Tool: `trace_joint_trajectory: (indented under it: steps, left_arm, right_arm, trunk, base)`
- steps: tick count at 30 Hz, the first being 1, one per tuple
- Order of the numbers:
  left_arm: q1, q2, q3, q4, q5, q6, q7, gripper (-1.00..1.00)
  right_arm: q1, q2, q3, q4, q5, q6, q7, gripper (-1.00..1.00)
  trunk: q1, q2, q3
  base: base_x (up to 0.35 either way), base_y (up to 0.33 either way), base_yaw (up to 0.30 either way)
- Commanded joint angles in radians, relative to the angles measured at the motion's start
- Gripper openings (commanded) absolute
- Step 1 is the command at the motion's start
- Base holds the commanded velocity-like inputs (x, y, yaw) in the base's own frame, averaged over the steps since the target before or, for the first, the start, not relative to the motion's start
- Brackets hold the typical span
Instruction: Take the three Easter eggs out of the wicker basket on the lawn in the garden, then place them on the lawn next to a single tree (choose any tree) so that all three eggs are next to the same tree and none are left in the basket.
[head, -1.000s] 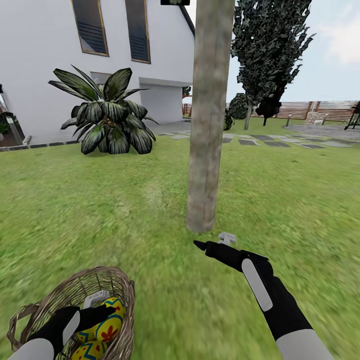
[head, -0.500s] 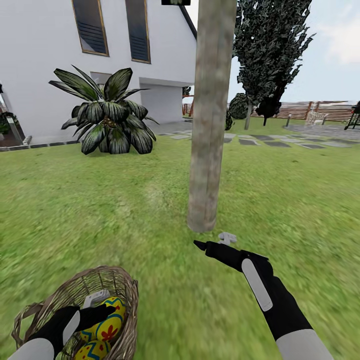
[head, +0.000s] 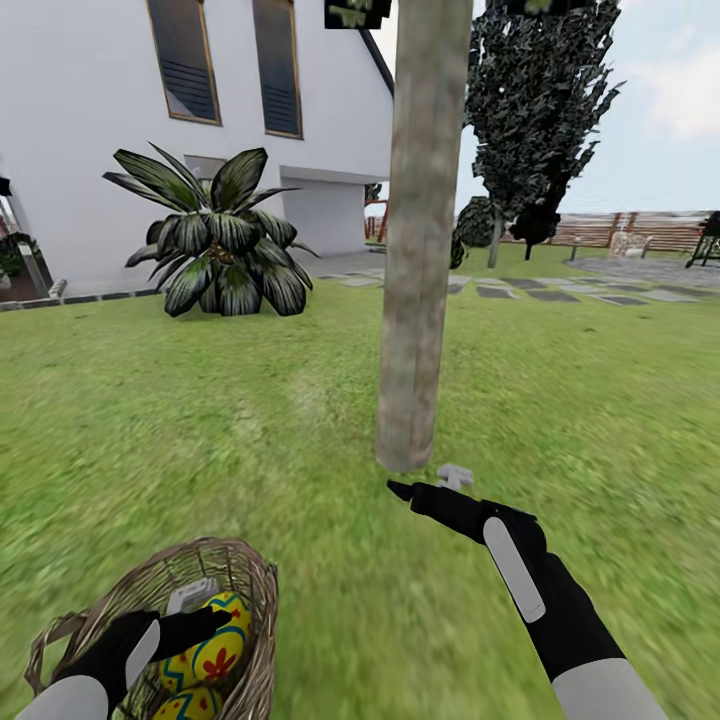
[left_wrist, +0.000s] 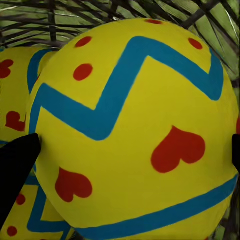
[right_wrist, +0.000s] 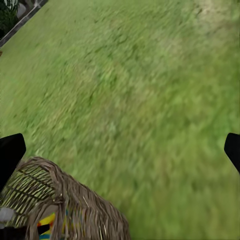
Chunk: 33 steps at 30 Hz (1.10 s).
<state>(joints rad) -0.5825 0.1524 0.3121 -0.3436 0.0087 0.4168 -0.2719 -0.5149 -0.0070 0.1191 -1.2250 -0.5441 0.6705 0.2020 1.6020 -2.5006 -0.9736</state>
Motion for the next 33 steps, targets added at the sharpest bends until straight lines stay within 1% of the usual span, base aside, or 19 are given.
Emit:
trace_joint_trajectory:
  steps: [1,4,7,14,24,30,33]
  left_arm:
    - [0.0,-0.001,0.007,-0.001,0.001,0.008,-0.004,-1.0]
    - [0.0,-0.001,0.007,0.001,-0.001,0.008,-0.004,-1.0]
    - [0.0,0.0,0.007,0.006,-0.005,0.009,-0.004,-1.0]
    - [0.0,0.001,0.004,0.009,-0.008,0.038,0.002,-1.0]
    - [0.0,0.002,0.004,0.004,-0.009,0.04,0.005,-1.0]
    - [0.0,0.003,0.003,0.007,-0.011,0.078,0.005,-1.0]
    - [0.0,0.009,0.002,0.008,-0.011,0.089,0.005,-1.0]
  right_arm:
    - [-0.001,-0.001,0.001,-0.001,0.001,0.004,0.002,1.0]
    - [-0.001,-0.001,0.001,-0.001,0.001,0.004,0.002,1.0]
    - [-0.001,-0.001,0.001,-0.001,0.001,0.004,0.002,1.0]
    - [-0.001,-0.001,0.001,-0.001,0.001,0.003,0.002,1.0]
    - [-0.001,-0.001,0.001,-0.001,0.001,0.004,0.002,1.0]
    - [-0.001,-0.001,0.001,-0.001,0.001,0.004,0.002,1.0]
    - [-0.001,-0.001,0.001,-0.001,0.001,0.004,0.002,1.0]
  trunk:
    - [-0.001,0.0,0.003]
    - [-0.002,0.001,0.015]
    - [-0.013,0.022,0.024]
    - [-0.04,0.071,0.046]
    - [-0.079,0.141,0.077]
    - [-0.102,0.183,0.096]
    - [-0.102,0.183,0.096]
  base:
    - [0.0,0.0,0.0]
    - [0.0,0.0,0.0]
    - [0.0,0.0,0.0]
    - [0.0,0.0,0.0]
    - [0.0,0.0,0.0]
    - [0.0,0.0,0.0]
    - [0.0,0.0,0.0]
